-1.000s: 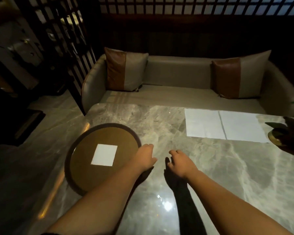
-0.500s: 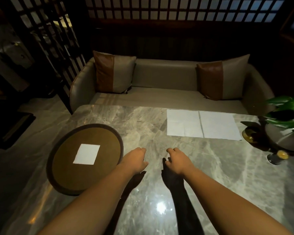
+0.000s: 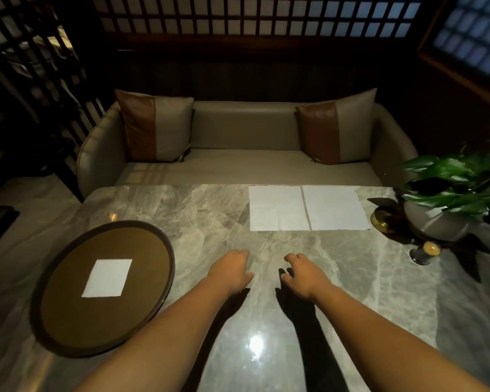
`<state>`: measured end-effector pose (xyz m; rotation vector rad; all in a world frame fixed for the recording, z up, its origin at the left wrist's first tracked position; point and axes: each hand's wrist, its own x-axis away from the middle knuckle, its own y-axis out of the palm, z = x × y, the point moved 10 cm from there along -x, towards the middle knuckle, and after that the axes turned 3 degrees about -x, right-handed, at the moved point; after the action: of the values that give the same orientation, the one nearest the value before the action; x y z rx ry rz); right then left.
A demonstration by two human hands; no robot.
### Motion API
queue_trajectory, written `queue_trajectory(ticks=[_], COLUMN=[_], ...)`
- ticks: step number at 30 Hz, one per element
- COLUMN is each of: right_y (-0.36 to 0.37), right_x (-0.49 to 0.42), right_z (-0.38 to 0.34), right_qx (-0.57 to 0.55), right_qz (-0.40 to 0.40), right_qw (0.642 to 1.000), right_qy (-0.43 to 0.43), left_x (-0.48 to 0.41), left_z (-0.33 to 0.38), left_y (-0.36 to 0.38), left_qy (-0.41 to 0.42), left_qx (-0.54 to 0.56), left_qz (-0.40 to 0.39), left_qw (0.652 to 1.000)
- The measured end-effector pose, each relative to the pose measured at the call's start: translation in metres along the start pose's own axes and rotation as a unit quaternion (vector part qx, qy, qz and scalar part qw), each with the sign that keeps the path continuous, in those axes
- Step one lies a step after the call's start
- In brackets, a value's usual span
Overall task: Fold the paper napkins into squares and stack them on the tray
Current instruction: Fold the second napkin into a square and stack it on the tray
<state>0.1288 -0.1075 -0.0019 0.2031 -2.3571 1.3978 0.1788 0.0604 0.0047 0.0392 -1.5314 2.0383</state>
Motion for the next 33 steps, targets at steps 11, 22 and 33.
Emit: queue_trajectory(ticks=[11,22,33], right_y=[-0.058,-0.095,-0.101], right_x=[-0.014,-0.028,-0.074], right_z=[0.139,0.205,0.234], right_qx=[0.003,0.024,0.100], right_qz=[-0.013,-0.006,0.034], right_qw=[0.999,0.999,0.993], right_qy=[-0.036,-0.045,-0.049], left_x=[-0.045,-0.080,-0.132], left_z=[0.119,0.200,0.211], left_y=[0.045,0.067,0.086], left_qy=[-0.074,-0.038,0.006], left_qx=[0.018,-0.002,-0.067], left_qz=[0.011,-0.004,-0.002], left_qw=[0.997,0.999,0.998])
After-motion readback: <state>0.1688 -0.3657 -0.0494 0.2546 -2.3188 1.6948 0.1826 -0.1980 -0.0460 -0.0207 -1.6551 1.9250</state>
